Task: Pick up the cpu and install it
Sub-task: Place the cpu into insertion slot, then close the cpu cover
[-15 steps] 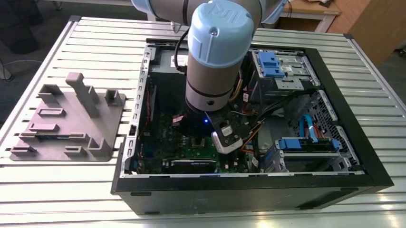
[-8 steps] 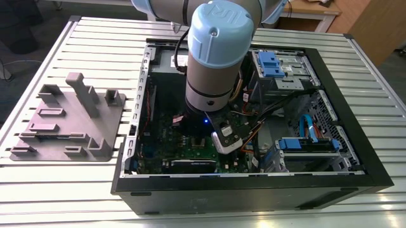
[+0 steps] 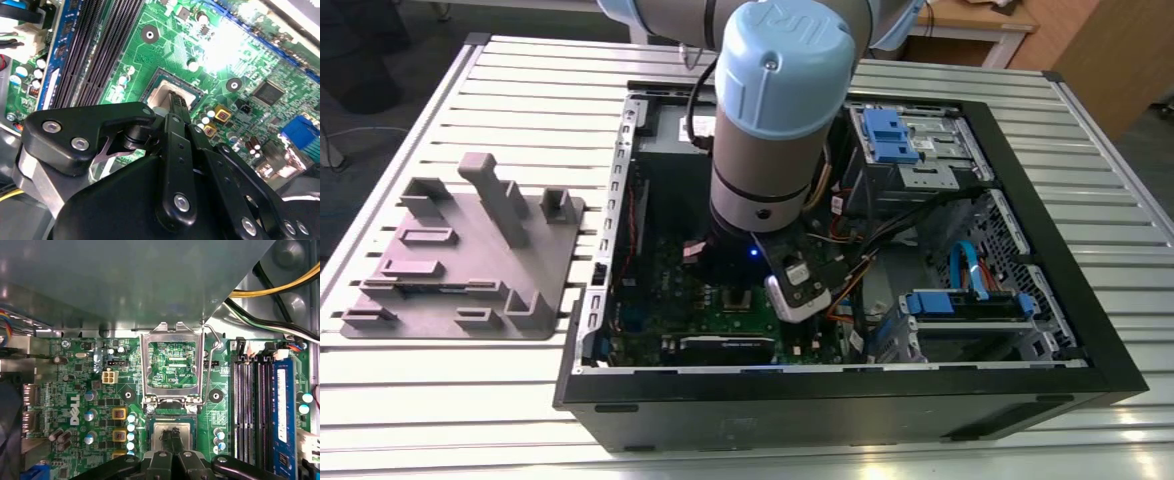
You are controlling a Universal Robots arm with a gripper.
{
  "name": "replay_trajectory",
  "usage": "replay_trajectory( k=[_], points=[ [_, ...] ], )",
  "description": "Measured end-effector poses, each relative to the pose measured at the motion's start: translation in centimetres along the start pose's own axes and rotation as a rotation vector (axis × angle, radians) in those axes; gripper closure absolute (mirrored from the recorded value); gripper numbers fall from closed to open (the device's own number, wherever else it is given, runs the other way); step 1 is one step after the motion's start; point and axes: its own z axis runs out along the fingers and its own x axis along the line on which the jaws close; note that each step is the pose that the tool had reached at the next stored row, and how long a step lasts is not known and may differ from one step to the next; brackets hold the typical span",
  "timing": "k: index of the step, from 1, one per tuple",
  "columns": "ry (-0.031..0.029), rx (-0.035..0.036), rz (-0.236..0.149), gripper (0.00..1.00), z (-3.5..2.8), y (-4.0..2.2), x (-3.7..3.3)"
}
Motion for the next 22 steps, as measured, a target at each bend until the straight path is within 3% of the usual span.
replay_trajectory(
  k=[10, 19, 22],
  points=[
    [0.0001, 0.0002, 0.0, 0.89, -2.33, 0.12, 0.06],
    [0.0, 0.0001, 0.0, 0.89, -2.4, 0.13, 0.06],
    [0.0, 0.0001, 0.0, 0.89, -2.94, 0.16, 0.07]
  ],
)
